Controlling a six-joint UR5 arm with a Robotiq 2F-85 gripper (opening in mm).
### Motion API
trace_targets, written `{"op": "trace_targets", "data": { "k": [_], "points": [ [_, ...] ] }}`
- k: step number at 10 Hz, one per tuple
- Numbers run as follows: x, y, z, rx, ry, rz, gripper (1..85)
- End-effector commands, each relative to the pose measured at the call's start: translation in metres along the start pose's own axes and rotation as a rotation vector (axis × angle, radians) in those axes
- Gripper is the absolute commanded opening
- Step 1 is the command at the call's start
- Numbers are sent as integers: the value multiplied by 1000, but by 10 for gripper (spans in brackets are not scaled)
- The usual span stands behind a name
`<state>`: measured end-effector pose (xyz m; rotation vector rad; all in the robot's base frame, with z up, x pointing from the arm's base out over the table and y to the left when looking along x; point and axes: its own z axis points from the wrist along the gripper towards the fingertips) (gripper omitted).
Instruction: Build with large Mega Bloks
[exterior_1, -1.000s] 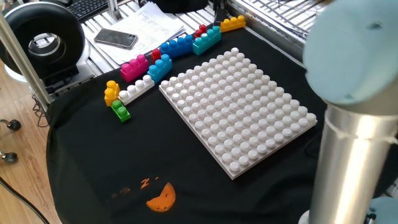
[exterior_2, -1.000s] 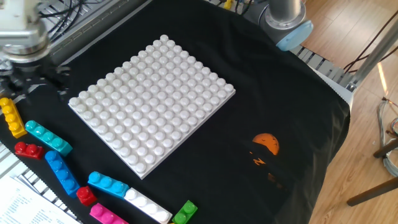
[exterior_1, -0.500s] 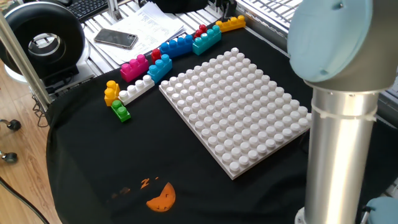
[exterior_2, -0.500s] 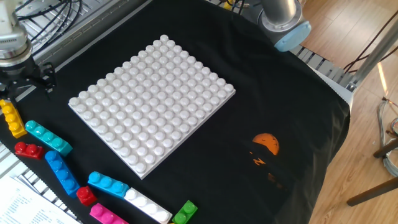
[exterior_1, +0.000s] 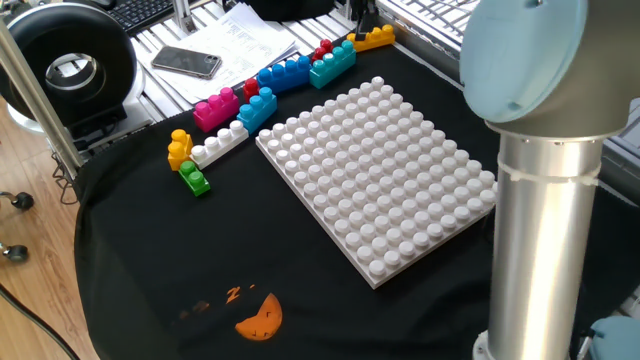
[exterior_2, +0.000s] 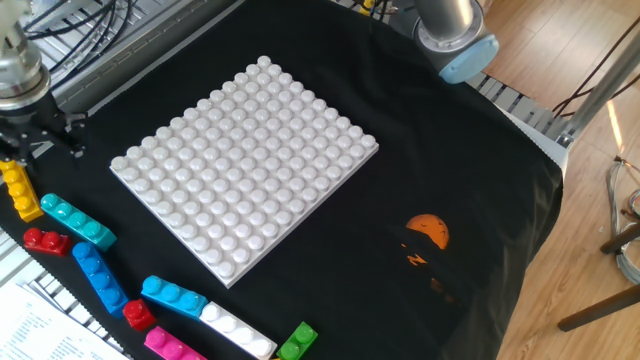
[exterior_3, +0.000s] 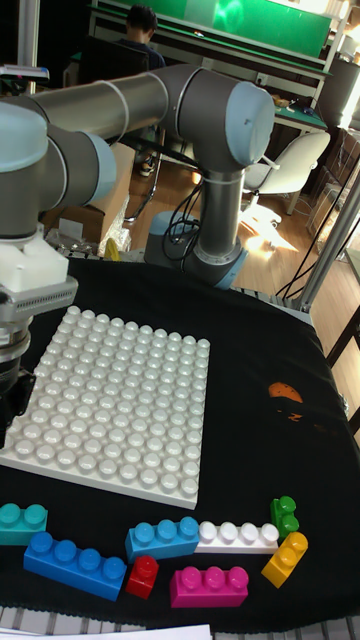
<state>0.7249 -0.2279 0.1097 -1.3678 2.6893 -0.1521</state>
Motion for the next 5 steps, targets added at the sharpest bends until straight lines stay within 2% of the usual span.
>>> {"op": "trace_targets", "data": {
  "k": [1, 2, 3, 5],
  "points": [
    [16, -25, 12, 52, 34, -61, 620],
    [18, -30, 16, 44, 24, -98, 650],
    [23, -36, 17, 46, 29, -144, 700],
    [30, -53, 16, 50, 48, -238, 743]
  ]
}}
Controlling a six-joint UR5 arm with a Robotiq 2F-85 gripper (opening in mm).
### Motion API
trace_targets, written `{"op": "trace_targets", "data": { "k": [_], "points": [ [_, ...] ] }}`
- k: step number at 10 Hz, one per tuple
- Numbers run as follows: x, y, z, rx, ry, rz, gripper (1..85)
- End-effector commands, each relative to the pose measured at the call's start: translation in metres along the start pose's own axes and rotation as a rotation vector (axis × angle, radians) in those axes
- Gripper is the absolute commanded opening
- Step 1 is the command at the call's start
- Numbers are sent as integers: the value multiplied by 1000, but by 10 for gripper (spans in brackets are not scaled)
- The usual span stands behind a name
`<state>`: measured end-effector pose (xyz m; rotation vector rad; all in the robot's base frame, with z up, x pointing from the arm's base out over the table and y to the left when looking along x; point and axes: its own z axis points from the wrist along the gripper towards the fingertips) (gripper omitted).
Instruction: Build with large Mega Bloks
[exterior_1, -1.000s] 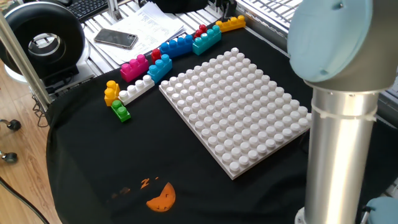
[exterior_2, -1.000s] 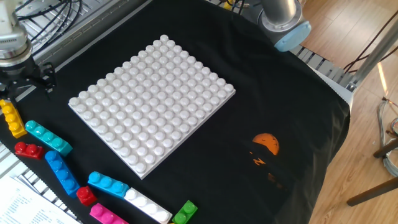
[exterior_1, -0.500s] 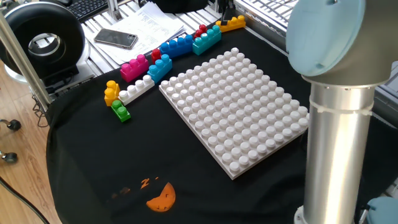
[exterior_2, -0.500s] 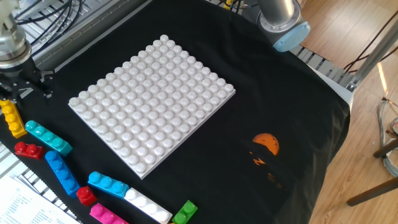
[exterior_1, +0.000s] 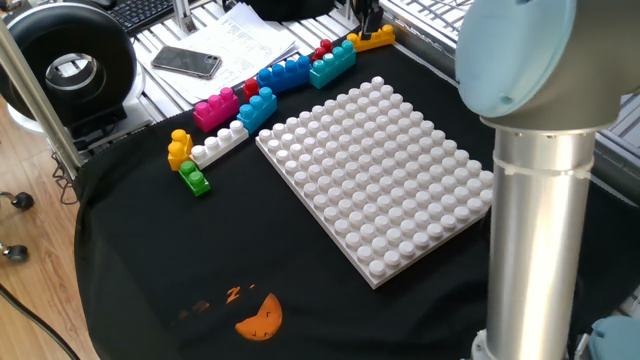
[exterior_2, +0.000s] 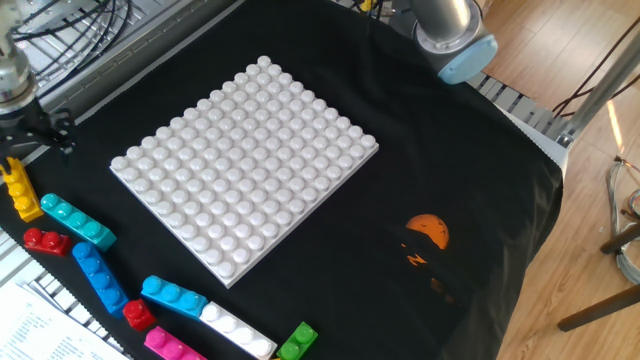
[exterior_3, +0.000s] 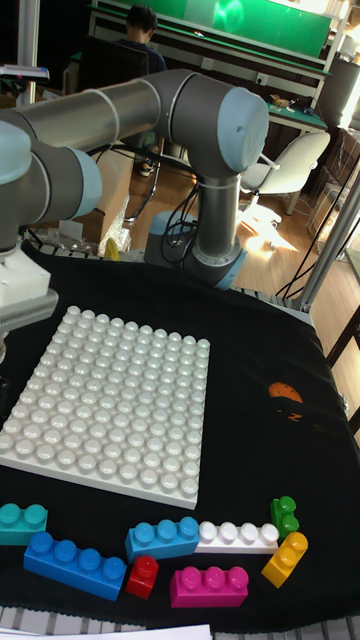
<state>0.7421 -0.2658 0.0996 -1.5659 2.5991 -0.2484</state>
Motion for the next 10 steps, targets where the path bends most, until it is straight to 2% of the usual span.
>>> {"op": "trace_targets", "data": {
  "k": [1, 2, 3, 4, 5, 6, 7, 8, 10],
  "points": [
    [6, -16, 6, -14, -18, -122, 763],
    [-5, -10, 9, -41, -51, -129, 780],
    [-7, -7, 13, -60, -44, -148, 780],
    [-6, -9, 16, -57, -19, -178, 777],
    [-5, -2, 17, -74, 4, -174, 750],
    [-8, -3, 19, -66, 9, -187, 740],
    [-14, -11, 21, -27, 4, -216, 763],
    [-18, -8, 22, -33, -2, -223, 763],
    [-27, -15, 27, -8, -20, -289, 763]
  ]
}}
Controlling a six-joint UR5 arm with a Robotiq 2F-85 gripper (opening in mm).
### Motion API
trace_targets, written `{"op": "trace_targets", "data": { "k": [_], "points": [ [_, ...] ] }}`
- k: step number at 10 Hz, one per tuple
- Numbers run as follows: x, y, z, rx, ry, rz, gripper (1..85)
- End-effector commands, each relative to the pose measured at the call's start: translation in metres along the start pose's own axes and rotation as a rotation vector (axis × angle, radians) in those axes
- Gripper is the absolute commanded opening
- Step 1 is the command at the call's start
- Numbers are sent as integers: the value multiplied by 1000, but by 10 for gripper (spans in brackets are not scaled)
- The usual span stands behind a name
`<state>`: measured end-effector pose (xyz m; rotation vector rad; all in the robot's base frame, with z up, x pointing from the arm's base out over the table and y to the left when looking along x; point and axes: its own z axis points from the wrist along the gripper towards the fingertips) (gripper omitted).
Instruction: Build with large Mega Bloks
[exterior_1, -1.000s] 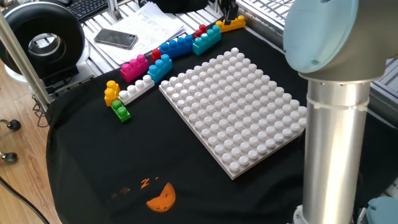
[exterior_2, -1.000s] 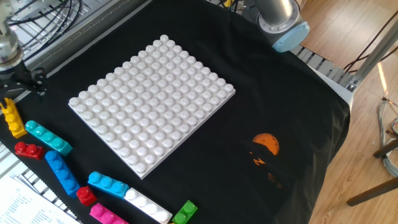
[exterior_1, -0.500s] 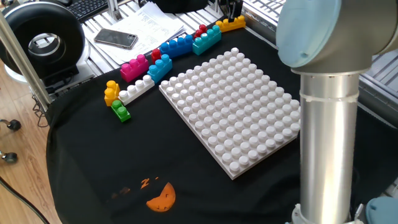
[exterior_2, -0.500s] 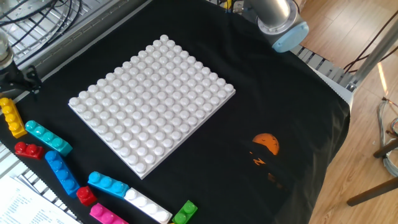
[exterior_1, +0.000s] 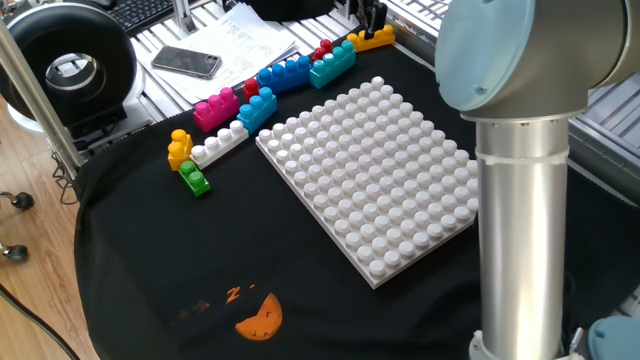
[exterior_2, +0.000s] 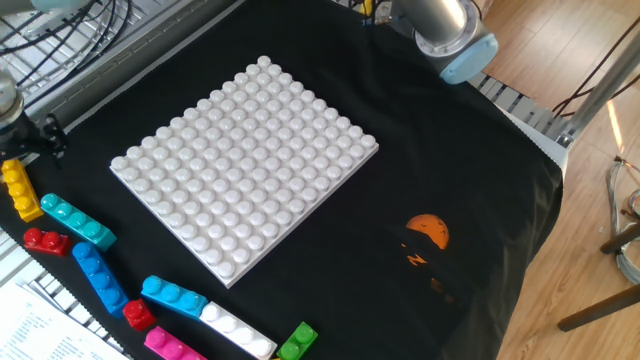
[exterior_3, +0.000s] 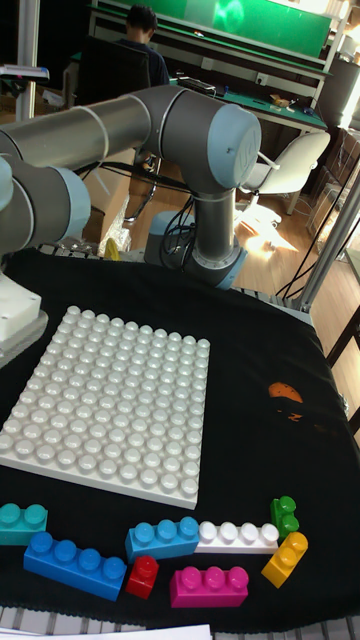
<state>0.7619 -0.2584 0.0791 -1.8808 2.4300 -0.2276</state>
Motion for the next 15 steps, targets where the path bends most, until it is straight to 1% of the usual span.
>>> {"op": "trace_targets", "data": {
  "k": [1, 2, 3, 4, 5, 7, 9, 10, 11, 12, 14, 15],
  "points": [
    [-17, -4, 7, 7, -39, -64, 763],
    [-16, -4, 10, 6, -32, -97, 763],
    [-19, -4, 13, 8, -40, -124, 747],
    [-20, -4, 14, 7, -38, -143, 727],
    [-22, -4, 16, 6, -39, -165, 727],
    [-28, -4, 17, 5, -37, -179, 727],
    [-38, 4, 21, -24, -71, -181, 747],
    [-50, 3, 23, -17, -111, -183, 743],
    [-49, 5, 24, -19, -103, -190, 737],
    [-42, 1, 24, -5, -69, -208, 677],
    [-38, -3, 21, 3, -25, -255, 680],
    [-38, -4, 19, 1, -12, -276, 677]
  ]
}}
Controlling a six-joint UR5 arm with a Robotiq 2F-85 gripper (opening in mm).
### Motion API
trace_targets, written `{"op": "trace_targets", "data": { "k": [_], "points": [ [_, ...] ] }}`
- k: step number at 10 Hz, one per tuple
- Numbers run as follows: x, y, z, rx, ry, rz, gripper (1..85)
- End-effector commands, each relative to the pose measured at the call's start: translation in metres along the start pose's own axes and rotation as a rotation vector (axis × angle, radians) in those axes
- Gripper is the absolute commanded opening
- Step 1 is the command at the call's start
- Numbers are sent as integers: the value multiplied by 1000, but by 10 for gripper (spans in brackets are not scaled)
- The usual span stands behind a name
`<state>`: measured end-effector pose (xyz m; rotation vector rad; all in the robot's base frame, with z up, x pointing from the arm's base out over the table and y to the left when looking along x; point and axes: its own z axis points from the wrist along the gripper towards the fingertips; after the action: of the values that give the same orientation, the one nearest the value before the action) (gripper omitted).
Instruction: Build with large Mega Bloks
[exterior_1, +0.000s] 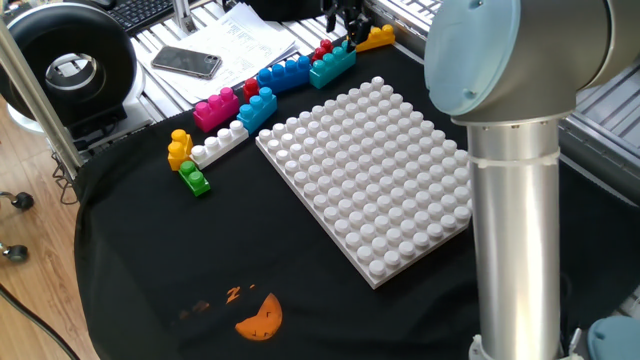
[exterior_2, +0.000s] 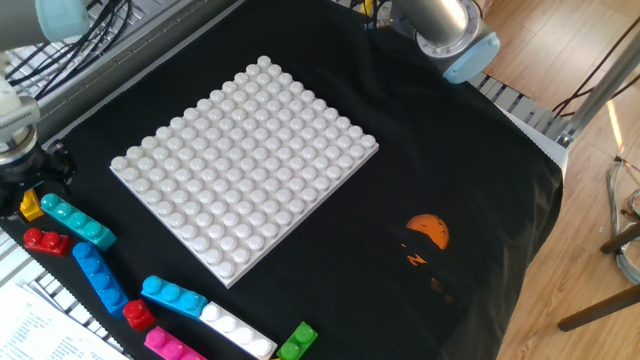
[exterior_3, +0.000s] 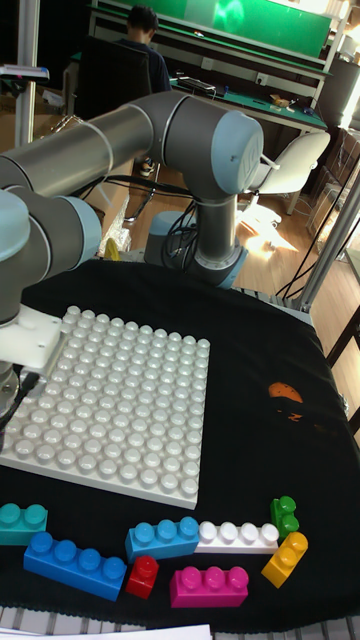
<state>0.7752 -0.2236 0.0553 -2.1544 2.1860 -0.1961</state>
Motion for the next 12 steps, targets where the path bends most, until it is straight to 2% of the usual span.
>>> {"op": "trace_targets", "data": {
  "k": [1, 3, 5, 8, 10, 12],
  "points": [
    [2, 0, -3, -12, 32, -52, 677],
    [5, 9, 1, -48, 39, -81, 667],
    [1, 11, 5, -54, 13, -101, 653],
    [-5, 22, 6, -89, -18, -107, 637],
    [0, 26, 10, -95, 0, -124, 613],
    [-4, 27, 19, -88, -15, -118, 593]
  ]
}}
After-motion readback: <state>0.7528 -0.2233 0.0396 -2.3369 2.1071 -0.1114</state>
